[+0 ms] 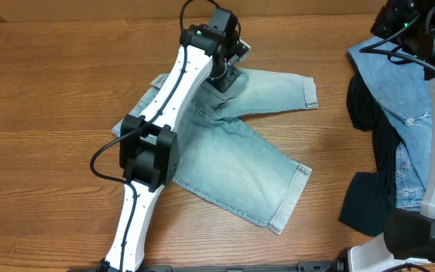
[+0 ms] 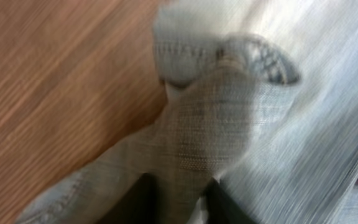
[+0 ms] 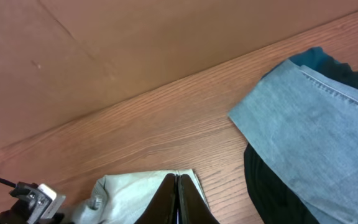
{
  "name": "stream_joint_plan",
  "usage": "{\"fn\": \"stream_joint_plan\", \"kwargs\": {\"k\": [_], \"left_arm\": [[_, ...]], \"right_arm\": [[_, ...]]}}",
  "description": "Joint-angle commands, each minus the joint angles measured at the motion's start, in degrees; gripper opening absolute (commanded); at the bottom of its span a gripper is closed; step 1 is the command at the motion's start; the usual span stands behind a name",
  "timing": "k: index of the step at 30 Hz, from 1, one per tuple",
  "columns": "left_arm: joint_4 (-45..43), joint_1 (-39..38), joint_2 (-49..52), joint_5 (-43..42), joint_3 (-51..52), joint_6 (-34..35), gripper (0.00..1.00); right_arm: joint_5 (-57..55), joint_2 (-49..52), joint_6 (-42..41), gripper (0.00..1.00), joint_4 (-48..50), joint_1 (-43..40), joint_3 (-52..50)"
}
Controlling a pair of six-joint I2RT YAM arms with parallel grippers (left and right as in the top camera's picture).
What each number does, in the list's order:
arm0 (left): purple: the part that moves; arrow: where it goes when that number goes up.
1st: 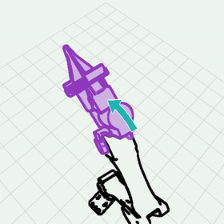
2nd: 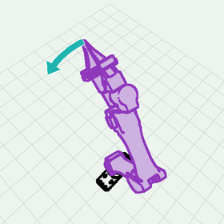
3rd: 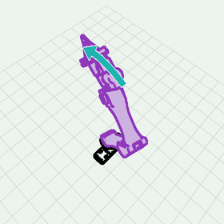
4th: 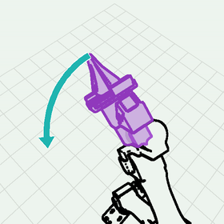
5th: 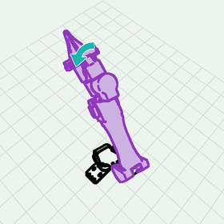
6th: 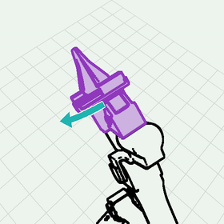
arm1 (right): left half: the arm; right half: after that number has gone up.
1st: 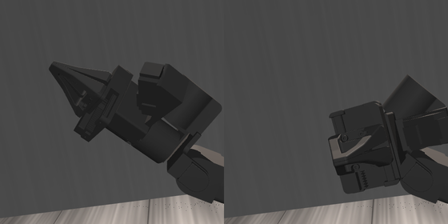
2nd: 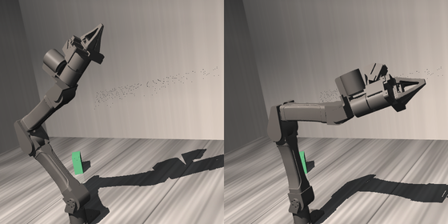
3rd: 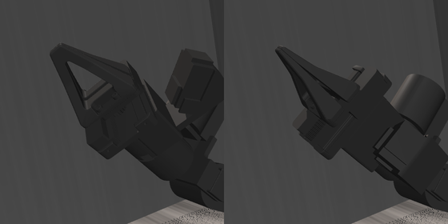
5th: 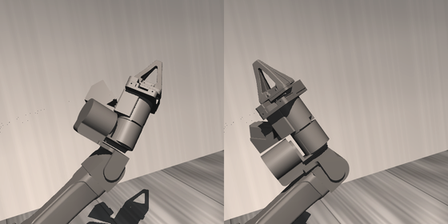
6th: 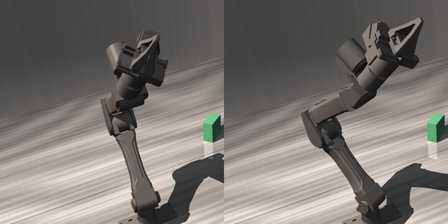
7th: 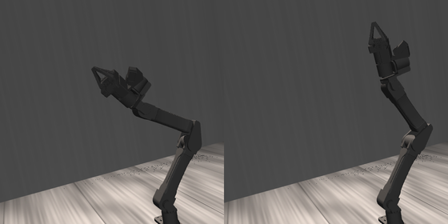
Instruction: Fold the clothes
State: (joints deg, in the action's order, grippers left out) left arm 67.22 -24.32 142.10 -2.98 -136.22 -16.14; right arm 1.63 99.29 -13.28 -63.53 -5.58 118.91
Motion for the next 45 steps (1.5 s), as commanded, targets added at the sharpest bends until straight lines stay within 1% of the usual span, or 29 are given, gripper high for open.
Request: {"fn": "stream_joint_plan", "kwargs": {"k": [1,2,3,5,6,7,9,11,15,18,21,24,26,27,30,31,33,35,36,37,40,43,44,45], "left_arm": [[1.9,0.4,0.7,3.2,-1.4,-0.8,0.21],[1.9,0.4,0.7,3.2,-1.4,-0.8,0.11],[2.1,0.4,0.7,3.1,-1.4,-0.6,0.04],[4.6,0.1,0.7,3.8,-1.4,2.0,0.04],[5.9,-0.2,0.6,5.7,-1.5,4.6,0.04],[8.2,-0.9,0.3,9.6,-1.8,9.0,0.04],[12.0,-2.2,-1.0,12.6,-2.0,13.2,0.04],[16.3,-4.5,-2.8,13.1,-2.0,14.6,0.04],[23.7,-10.8,-3.4,15.0,-1.8,21.8,0.04],[25.9,-14.1,-3.4,14.5,-1.8,26.3,0.04],[27.5,-16.5,-3.4,8.8,-1.8,26.7,0.04],[29.6,-17.4,-3.4,6.4,-1.5,28.2,0.05],[29.6,-18.3,-3.3,0.1,0.8,28.2,0.16],[29.6,-18.5,-3.4,-0.7,2.2,28.1,0.17],[29.6,-18.9,-3.4,-2.0,8.9,28.1,0.28],[29.6,-18.8,-3.4,-2.0,11.6,28.1,0.26],[29.6,-18.7,-3.4,-3.8,14.2,27.8,0.26],[29.6,-18.8,-3.4,-7.3,14.3,26.1,0.16],[29.6,-18.7,-3.4,-7.4,14.2,26.0,0.04],[29.6,-18.8,-3.4,-7.4,14.2,26.0,0.04],[29.6,-18.8,-4.1,-5.5,6.8,26.0,0.04],[29.1,-18.7,-7.3,3.9,-9.7,25.7,0.04],[28.3,-18.4,-8.2,5.9,-14.8,23.3,0.19],[27.1,-17.8,-8.7,6.6,-18.6,20.4,0.38]], "right_arm": [[0.3,-0.2,0.2,0.04,0.0,0.0,0.5],[0.9,-0.2,0.1,0.04,0.0,0.0,0.5],[1.5,-0.2,0.1,0.04,0.0,0.0,0.5],[1.5,-0.2,0.1,0.04,0.0,0.0,0.5],[1.5,-0.2,0.2,0.04,0.0,0.0,0.5],[1.5,-0.2,0.2,0.04,0.0,0.0,0.5],[1.5,-0.2,0.1,0.04,0.0,0.0,0.5],[1.5,-0.2,0.2,0.04,0.0,0.0,0.5],[1.5,-0.2,0.2,0.04,0.1,0.0,0.5],[1.5,-0.2,0.2,0.04,0.3,0.0,0.5],[1.5,-0.2,0.3,0.04,0.7,0.0,0.5],[1.5,-0.2,1.6,0.04,1.6,0.0,0.5],[1.5,-0.2,1.6,0.04,2.4,0.0,0.5],[1.5,-0.2,1.6,0.04,2.6,0.0,0.5],[1.5,-0.2,1.6,0.04,3.3,0.0,0.5],[1.5,-0.2,1.6,0.04,3.3,0.0,0.5],[1.5,-0.2,1.5,0.04,3.5,0.0,0.5],[1.5,-0.2,1.5,0.04,3.7,0.0,0.5],[1.5,-0.2,1.6,0.04,3.7,0.0,0.5],[1.5,-0.2,1.5,0.04,3.8,0.0,0.5],[1.5,-0.2,1.6,0.04,4.0,0.0,0.5],[1.5,-0.2,1.6,0.04,4.3,0.0,0.5],[1.5,-0.2,1.6,0.04,4.5,0.0,0.5],[1.5,-0.2,1.6,0.04,4.4,0.0,0.5]]}}
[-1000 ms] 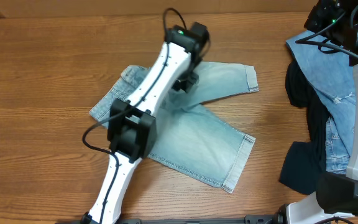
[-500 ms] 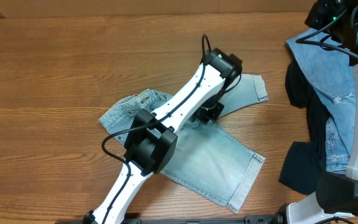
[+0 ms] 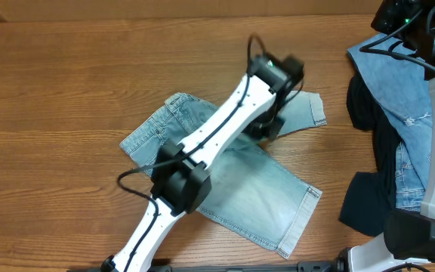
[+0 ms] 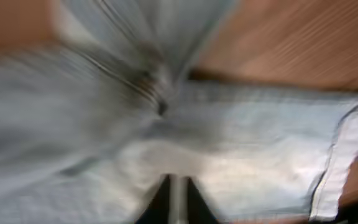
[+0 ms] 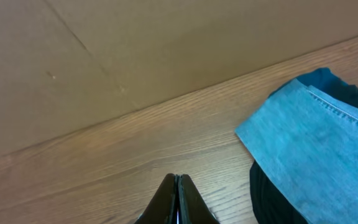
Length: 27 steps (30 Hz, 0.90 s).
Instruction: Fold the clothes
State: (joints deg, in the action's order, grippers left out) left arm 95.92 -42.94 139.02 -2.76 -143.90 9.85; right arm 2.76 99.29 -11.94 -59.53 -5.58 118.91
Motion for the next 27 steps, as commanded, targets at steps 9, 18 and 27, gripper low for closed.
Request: {"fn": "stream_joint_plan", "kwargs": {"k": [9,18,27], "left_arm": [[-8.3,30.9,0.1,-15.0,-11.8,-15.9,0.71],[-6.4,34.8,17.4,-35.7,-11.8,-22.9,0.82],[-2.1,30.4,19.4,-37.6,-11.8,-26.6,0.75]], "right_arm": [[0.3,-0.2,0.2,0.04,-0.2,0.0,0.5],[0.3,-0.2,0.2,0.04,-0.6,0.0,0.5],[0.3,-0.2,0.2,0.04,-1.0,0.0,0.5]]}}
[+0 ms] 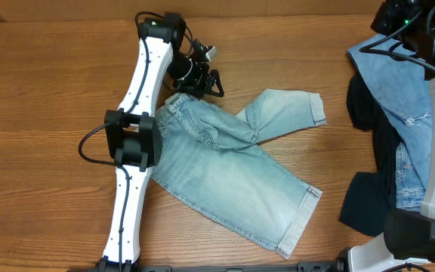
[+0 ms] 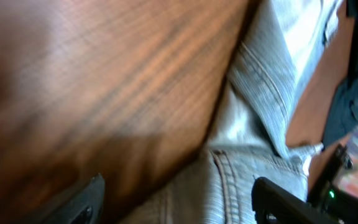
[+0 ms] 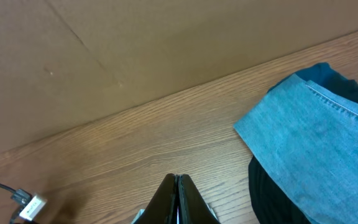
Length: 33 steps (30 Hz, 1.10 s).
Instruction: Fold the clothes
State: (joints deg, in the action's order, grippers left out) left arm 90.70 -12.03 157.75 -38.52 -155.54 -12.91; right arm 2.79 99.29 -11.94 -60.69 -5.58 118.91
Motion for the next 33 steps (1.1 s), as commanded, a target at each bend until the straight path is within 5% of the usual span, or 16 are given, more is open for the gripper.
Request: {"fn": "stream_joint_plan", "kwargs": {"k": [1,3,10,14,16,18,21,25,33], "left_arm": [[5.0,-0.5,0.6,-1.8,-0.1,-4.6,0.72],[6.1,-0.5,0.6,-2.5,-0.2,-3.8,0.58],[6.2,-1.6,-1.8,-5.2,-0.2,-3.6,0.32],[6.0,-3.8,-6.3,9.0,-0.2,-2.7,0.23],[3.6,-4.1,-10.6,16.6,-0.2,-0.9,0.33],[-0.8,-3.0,-13.4,23.0,-0.2,4.7,0.62],[0.2,1.3,-13.4,24.5,-0.2,4.8,0.79],[2.6,5.8,-8.2,20.1,-0.2,5.2,0.79],[6.1,1.5,-3.3,11.5,-0.2,0.7,0.8]], "right_arm": [[0.3,-0.2,0.2,0.04,0.2,0.0,0.5],[0.3,-0.2,0.2,0.05,0.2,0.0,0.5],[0.3,-0.2,0.2,0.04,0.2,0.0,0.5],[0.3,-0.2,0.2,0.04,0.6,0.0,0.5],[0.3,-0.2,0.2,0.04,0.6,0.0,0.5],[0.3,-0.2,0.2,0.04,0.6,0.0,0.5],[0.3,-0.2,0.2,0.05,0.6,0.0,0.5],[0.3,-0.2,0.2,0.05,0.5,0.0,0.5],[0.3,-0.2,0.2,0.05,0.4,0.0,0.5]]}}
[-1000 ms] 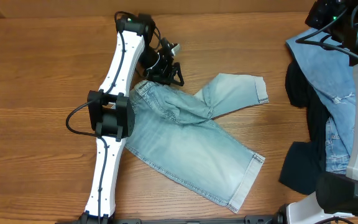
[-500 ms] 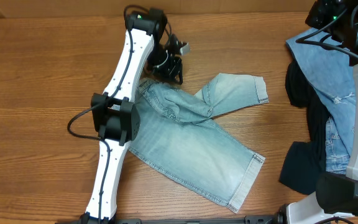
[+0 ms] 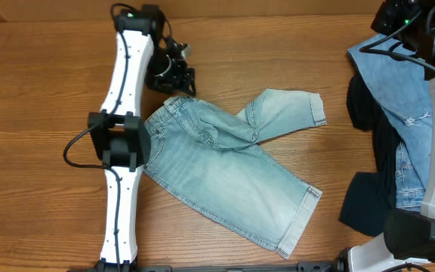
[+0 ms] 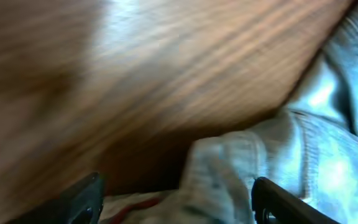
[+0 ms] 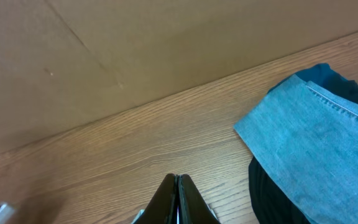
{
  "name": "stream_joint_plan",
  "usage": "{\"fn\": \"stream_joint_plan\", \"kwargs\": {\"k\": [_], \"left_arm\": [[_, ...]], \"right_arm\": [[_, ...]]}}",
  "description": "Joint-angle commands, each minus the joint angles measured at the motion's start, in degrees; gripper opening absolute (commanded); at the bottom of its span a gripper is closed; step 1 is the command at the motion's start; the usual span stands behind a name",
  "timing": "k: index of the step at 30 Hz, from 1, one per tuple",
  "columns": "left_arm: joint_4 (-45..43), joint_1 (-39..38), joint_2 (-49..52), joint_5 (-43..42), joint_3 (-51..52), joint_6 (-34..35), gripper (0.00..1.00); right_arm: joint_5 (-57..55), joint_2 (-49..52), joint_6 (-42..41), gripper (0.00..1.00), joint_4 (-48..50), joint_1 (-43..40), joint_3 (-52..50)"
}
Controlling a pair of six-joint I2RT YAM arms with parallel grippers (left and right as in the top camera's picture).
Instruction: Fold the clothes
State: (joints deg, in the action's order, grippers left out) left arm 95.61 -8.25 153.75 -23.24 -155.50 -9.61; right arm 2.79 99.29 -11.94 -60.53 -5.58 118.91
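Observation:
Light-blue denim shorts (image 3: 225, 170) lie spread on the table, waist at the upper left, one leg reaching right and the other toward the front right. My left gripper (image 3: 176, 81) is open at the far corner of the waistband. In the left wrist view, the left gripper (image 4: 179, 202) has its fingers wide apart, with the blurred waistband (image 4: 229, 168) lying between them. In the right wrist view, my right gripper (image 5: 178, 202) is shut on nothing, held above the far right of the table.
A pile of clothes (image 3: 399, 128) lies along the right edge, with blue denim (image 5: 316, 143) on top of dark garments (image 3: 368, 204). A brown wall (image 5: 135, 50) closes off the table's far side. The left arm (image 3: 123, 136) runs from the front edge up to the far side.
My left gripper, still open, has shifted a little left along the far side, and the waistband corner now lies between its fingers. The shorts and the right arm have not moved.
At first my left gripper was shut on the shorts near the far middle. Then it was further right, still shut, and the shorts had shifted right. After that it stood open beside the waistband with the shorts spread flat, as it does now. The right gripper stayed shut throughout.

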Motion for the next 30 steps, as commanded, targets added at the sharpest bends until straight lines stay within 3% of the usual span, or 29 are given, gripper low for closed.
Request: {"fn": "stream_joint_plan", "kwargs": {"k": [1,4,6,9,12,18,21,23,26,28,30], "left_arm": [[1.2,-3.0,0.7,-4.5,-0.2,-2.6,0.8],[1.2,-3.9,0.6,-15.0,-0.2,-4.1,0.75],[1.2,-4.6,0.6,-14.7,-0.2,-4.1,0.66],[1.2,-7.3,0.5,-13.5,-0.2,-3.2,0.61],[1.2,-11.6,-1.2,-3.7,-0.2,-3.3,0.58],[1.2,-14.0,-10.8,0.3,1.5,-3.3,0.55],[1.2,-10.1,-18.6,5.4,1.7,-1.6,0.63],[1.2,-6.8,-22.5,5.4,6.1,-1.5,0.53],[-0.2,-1.1,-30.9,-1.2,22.2,-5.2,0.52],[-6.2,2.2,-36.5,-1.1,32.2,-5.2,0.56],[-14.5,5.9,-39.0,1.4,39.3,-5.2,0.71]], "right_arm": [[0.3,-0.2,0.2,0.05,0.3,0.0,0.5],[0.3,-0.2,0.2,0.05,0.3,0.0,0.5],[0.3,-0.2,0.2,0.05,0.2,0.0,0.5],[0.3,-0.2,0.2,0.05,0.2,0.0,0.5],[0.3,-0.2,1.6,0.05,0.1,0.0,0.5],[0.3,-0.2,1.5,0.05,-0.4,0.0,0.5],[0.3,-0.2,1.5,0.05,-0.4,0.0,0.5],[0.3,-0.2,1.5,0.05,-0.4,0.0,0.5],[0.3,-0.2,1.5,0.05,-0.4,0.0,0.5],[0.3,-0.2,1.5,0.05,-0.4,0.0,0.5],[0.3,-0.2,1.5,0.05,-0.5,0.0,0.5]]}}
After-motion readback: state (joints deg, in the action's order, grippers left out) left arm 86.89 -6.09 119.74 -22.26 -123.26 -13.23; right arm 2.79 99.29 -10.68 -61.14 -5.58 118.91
